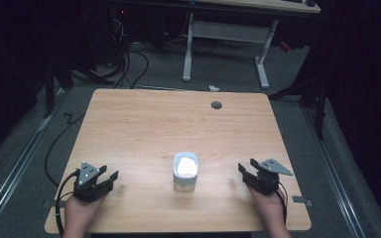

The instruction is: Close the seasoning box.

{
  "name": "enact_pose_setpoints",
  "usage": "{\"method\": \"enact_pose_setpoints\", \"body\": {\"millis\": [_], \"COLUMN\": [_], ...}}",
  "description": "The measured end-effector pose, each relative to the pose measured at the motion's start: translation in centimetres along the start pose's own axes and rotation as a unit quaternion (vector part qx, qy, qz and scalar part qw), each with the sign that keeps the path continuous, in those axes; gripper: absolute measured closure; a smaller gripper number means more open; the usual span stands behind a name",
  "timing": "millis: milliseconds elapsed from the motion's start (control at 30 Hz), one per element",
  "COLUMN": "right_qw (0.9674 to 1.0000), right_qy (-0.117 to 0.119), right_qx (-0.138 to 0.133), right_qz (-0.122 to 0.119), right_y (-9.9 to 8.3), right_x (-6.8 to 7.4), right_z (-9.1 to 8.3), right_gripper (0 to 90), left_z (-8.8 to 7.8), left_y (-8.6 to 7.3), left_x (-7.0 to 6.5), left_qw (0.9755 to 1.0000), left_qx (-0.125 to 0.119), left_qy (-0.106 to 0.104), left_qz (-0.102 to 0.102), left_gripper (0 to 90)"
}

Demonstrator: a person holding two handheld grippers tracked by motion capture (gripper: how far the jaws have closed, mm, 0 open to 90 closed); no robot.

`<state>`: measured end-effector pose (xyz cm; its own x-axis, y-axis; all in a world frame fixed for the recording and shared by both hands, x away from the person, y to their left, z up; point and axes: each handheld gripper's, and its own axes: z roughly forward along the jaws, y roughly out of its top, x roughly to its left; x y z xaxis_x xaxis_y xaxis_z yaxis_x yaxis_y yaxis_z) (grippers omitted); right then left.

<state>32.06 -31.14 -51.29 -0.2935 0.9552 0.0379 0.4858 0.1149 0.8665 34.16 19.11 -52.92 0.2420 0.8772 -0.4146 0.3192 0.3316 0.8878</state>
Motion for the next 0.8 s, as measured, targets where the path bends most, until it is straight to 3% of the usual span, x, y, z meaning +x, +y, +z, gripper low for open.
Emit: {"method": "enact_pose_setpoints", "body": {"millis": [67, 167, 267, 433, 600, 800], "right_qw": [0.9998, 0.9996, 0.9996, 0.9997, 0.9999, 1.0000], "right_qy": [-0.014, -0.016, -0.015, -0.010, -0.008, -0.010], "right_qx": [-0.011, -0.018, -0.018, -0.013, -0.010, -0.002], "right_qz": [0.012, 0.016, 0.018, 0.017, 0.002, 0.002], "right_y": [-1.2, -1.4, -1.4, -1.4, -1.2, -1.4], "right_x": [-0.5, -0.8, -0.9, -0.7, -0.2, 0.0], "right_z": [-1.4, -2.6, -2.5, -1.9, -1.4, -1.1], "right_gripper": [40.2, 38.4, 38.0, 37.7, 37.7, 37.5], "left_z": [-0.1, -0.5, -0.7, -1.1, -1.2, -1.3], "left_y": [-0.3, -0.3, -0.3, -0.6, -0.6, -0.4], "left_x": [0.5, 0.9, 0.5, 0.3, 0.2, 0.4], "left_qw": [0.9997, 0.9997, 0.9997, 0.9997, 0.9998, 0.9998], "left_qx": [0.001, -0.002, -0.003, -0.009, -0.007, -0.009], "left_qy": [0.018, 0.022, 0.023, 0.021, 0.016, 0.016], "left_qz": [0.015, 0.000, 0.008, -0.005, 0.000, 0.000], "left_gripper": [48.5, 48.6, 48.3, 48.2, 48.2, 48.2]}}
